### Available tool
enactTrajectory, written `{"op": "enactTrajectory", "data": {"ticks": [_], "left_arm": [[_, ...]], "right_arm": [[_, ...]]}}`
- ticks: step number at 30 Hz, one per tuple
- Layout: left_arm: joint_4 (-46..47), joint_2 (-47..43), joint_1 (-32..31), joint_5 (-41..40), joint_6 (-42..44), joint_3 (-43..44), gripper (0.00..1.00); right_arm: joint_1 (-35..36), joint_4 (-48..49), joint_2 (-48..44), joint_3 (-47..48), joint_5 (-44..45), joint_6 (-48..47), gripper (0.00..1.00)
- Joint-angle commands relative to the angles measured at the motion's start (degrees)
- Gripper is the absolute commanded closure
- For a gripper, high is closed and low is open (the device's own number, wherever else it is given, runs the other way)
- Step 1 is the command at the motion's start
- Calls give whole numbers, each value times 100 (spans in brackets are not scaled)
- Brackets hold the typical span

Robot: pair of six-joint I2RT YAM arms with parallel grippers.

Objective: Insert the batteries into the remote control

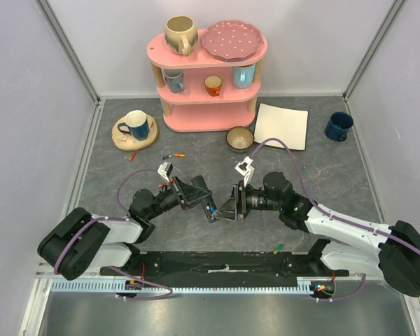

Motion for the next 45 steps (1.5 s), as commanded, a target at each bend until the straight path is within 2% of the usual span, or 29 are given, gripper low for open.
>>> {"op": "enactTrajectory", "data": {"ticks": [1, 13, 29, 45], "left_arm": [[1115, -120, -6, 161, -139, 77, 98], [1027, -270, -6, 134, -95, 41, 98], [992, -331, -6, 196, -86, 50, 98], [930, -437, -15, 240, -77, -11, 98]], "right_arm": [[-15, 607, 106, -93, -202, 195, 37], [-50, 1495, 326, -348, -430, 722, 39], [-112, 1706, 546, -384, -492, 872, 54], [-217, 1812, 722, -313, -395, 1003, 63]]}}
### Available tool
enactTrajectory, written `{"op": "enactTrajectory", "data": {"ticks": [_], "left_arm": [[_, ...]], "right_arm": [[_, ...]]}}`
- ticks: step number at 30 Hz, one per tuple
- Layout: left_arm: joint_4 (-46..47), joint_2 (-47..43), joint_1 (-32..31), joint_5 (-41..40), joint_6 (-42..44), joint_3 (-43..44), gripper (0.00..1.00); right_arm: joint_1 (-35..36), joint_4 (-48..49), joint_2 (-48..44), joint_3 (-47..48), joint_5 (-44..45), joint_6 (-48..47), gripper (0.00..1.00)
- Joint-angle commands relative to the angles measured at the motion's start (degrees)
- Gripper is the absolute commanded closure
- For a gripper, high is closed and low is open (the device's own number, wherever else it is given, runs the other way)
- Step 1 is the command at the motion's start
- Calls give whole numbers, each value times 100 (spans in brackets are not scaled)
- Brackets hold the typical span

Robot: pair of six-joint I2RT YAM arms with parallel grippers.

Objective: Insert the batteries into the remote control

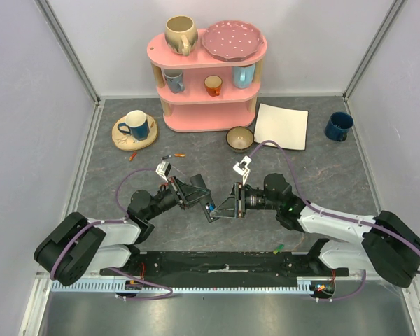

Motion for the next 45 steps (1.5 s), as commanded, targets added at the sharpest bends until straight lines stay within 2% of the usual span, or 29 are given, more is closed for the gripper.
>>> {"op": "enactTrajectory", "data": {"ticks": [1, 26, 37, 43, 45], "left_arm": [[989, -148, -28, 244, -90, 2, 98], [980, -166, -81, 200, -73, -42, 98], [989, -157, -81, 191, -64, -42, 98], [980, -166, -89, 191, -55, -16, 98], [972, -148, -89, 191, -38, -24, 98]], "right_arm": [[-99, 131, 134, 45, 184, -55, 63], [-169, 202, 389, 309, 193, -10, 66], [-187, 79, 380, 195, 167, -72, 77], [-169, -106, 380, 230, 184, -186, 89], [-178, -124, 371, 238, 193, -186, 91]]}}
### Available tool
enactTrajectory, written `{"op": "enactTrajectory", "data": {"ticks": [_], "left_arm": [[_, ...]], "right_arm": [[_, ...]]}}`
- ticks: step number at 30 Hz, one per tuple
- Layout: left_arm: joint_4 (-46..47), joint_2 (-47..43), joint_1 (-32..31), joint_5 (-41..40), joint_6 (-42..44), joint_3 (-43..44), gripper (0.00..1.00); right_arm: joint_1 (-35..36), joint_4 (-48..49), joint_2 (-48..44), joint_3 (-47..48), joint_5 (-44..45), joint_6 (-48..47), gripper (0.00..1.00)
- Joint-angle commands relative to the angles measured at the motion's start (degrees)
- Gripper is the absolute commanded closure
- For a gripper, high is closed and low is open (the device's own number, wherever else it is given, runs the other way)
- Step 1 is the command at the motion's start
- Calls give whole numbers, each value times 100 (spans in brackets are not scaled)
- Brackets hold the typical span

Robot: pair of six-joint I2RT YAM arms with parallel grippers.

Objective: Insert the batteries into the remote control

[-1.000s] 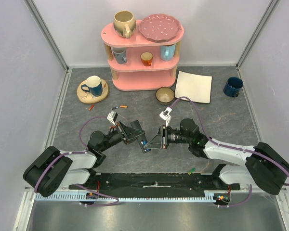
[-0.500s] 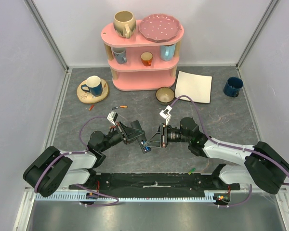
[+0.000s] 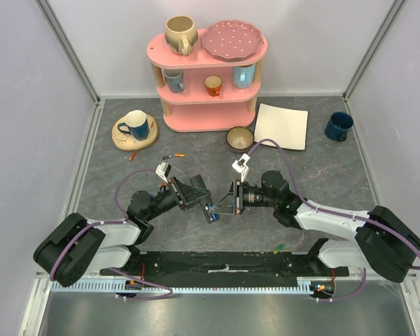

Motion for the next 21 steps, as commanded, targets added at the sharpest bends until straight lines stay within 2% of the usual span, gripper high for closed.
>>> {"op": "enactTrajectory", "data": {"ticks": [1, 4, 5, 8, 12, 21], "left_arm": [[1026, -102, -76, 237, -38, 28, 98], [991, -111, -76, 220, 6, 10, 98], [991, -94, -76, 220, 15, 2, 98], [991, -102, -76, 202, 24, -16, 98], [974, -102, -76, 202, 50, -7, 98], [789, -102, -76, 211, 165, 89, 98]], "right_arm": [[-71, -209, 33, 110, 195, -304, 89], [-80, -112, -11, 127, 169, -191, 75], [-80, -60, -55, 127, 116, -155, 64], [-89, 125, -125, 145, 63, 29, 49], [-106, 187, -205, 197, -7, 135, 42], [-10, 47, -20, 320, -411, 100, 40]]}}
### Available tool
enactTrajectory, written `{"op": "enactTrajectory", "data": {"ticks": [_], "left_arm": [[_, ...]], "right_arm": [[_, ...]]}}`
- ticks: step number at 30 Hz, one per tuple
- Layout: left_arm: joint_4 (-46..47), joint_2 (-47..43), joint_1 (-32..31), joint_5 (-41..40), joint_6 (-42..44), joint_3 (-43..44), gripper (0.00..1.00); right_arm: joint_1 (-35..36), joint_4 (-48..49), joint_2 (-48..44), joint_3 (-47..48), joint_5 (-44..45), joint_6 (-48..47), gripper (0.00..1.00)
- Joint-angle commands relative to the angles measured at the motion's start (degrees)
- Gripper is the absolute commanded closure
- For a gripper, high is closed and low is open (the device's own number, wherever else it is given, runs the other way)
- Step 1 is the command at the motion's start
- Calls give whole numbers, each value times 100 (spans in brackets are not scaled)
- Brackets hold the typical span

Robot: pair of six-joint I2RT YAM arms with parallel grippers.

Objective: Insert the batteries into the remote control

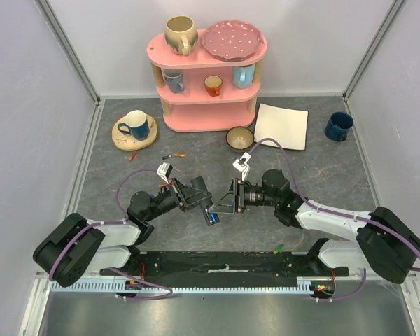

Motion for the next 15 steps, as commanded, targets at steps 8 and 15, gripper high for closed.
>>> {"op": "enactTrajectory", "data": {"ticks": [8, 15], "left_arm": [[504, -118, -19, 165, 185, 250, 98], [398, -206, -19, 157, 211, 267, 98]], "right_arm": [[289, -281, 324, 498, -122, -255, 46], [298, -238, 474, 472, -69, -247, 62]]}}
